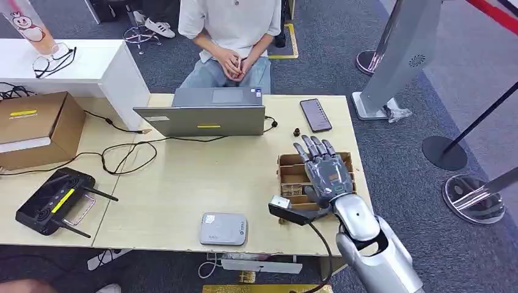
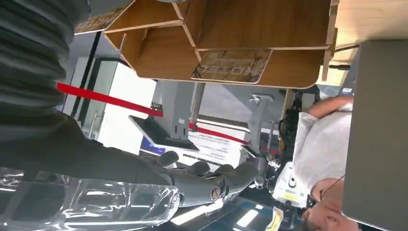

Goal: Pass the card to the sensor for recognition and then transmit it.

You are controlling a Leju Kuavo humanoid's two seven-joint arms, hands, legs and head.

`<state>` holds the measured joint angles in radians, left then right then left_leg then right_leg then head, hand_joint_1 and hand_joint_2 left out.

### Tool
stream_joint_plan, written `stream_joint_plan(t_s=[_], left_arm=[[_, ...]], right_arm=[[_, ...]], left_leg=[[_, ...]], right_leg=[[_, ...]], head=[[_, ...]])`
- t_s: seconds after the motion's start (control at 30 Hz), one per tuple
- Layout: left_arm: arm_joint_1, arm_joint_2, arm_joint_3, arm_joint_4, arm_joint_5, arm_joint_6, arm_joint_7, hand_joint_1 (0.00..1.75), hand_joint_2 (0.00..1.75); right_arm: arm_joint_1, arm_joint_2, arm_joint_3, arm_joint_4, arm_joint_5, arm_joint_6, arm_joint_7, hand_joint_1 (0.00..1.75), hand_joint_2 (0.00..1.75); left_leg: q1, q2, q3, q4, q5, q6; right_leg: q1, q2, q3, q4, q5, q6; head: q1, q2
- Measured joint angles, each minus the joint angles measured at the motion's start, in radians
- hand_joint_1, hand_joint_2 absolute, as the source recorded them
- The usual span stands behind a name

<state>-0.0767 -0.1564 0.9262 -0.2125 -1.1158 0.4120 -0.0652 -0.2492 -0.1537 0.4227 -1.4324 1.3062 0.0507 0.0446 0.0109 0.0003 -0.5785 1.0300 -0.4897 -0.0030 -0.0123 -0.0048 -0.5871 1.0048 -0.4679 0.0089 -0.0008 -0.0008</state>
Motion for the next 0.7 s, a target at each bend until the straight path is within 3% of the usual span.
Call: stream_joint_plan(t_s=[0.07, 0.3, 0.4, 0.43, 0.63, 0.7], left_arm=[[0.000, 0.000, 0.000, 0.000, 0.000, 0.000, 0.000, 0.00, 0.00], [0.000, 0.000, 0.000, 0.000, 0.000, -0.001, -0.001, 0.00, 0.00], [0.000, 0.000, 0.000, 0.000, 0.000, -0.003, -0.001, 0.00, 0.00], [0.000, 0.000, 0.000, 0.000, 0.000, -0.003, -0.001, 0.00, 0.00], [0.000, 0.000, 0.000, 0.000, 0.000, -0.004, 0.000, 0.00, 0.00], [0.000, 0.000, 0.000, 0.000, 0.000, -0.007, -0.001, 0.00, 0.00]], right_arm=[[0.000, 0.000, 0.001, 0.000, 0.001, 0.002, 0.007, 0.28, 1.75], [-0.001, 0.000, 0.005, 0.000, 0.002, 0.003, 0.010, 0.33, 1.75], [-0.004, 0.000, 0.008, 0.001, 0.007, 0.006, 0.010, 0.40, 1.75], [-0.005, 0.000, 0.008, 0.002, 0.013, 0.006, 0.011, 0.51, 1.75], [-0.021, 0.001, 0.012, 0.020, 0.016, 0.009, 0.013, 0.51, 1.75], [-0.029, 0.002, 0.014, 0.031, 0.016, 0.009, 0.013, 0.59, 1.75]], left_leg=[[0.000, 0.000, 0.000, 0.000, 0.000, 0.000], [0.000, 0.000, 0.000, 0.000, 0.000, 0.000], [0.000, 0.000, 0.000, 0.000, 0.000, 0.000], [0.000, 0.000, 0.000, 0.000, 0.000, 0.000], [0.000, 0.000, 0.000, 0.000, 0.000, 0.000], [0.000, 0.000, 0.000, 0.000, 0.000, 0.000]], right_leg=[[0.000, 0.000, 0.000, 0.000, 0.000, 0.000], [0.000, 0.000, 0.000, 0.000, 0.000, 0.000], [0.000, 0.000, 0.000, 0.000, 0.000, 0.000], [0.000, 0.000, 0.000, 0.000, 0.000, 0.000], [0.000, 0.000, 0.000, 0.000, 0.000, 0.000], [0.000, 0.000, 0.000, 0.000, 0.000, 0.000]], head=[[0.000, 0.000], [0.000, 0.000], [0.000, 0.000], [0.000, 0.000], [0.000, 0.000], [0.000, 0.000]])
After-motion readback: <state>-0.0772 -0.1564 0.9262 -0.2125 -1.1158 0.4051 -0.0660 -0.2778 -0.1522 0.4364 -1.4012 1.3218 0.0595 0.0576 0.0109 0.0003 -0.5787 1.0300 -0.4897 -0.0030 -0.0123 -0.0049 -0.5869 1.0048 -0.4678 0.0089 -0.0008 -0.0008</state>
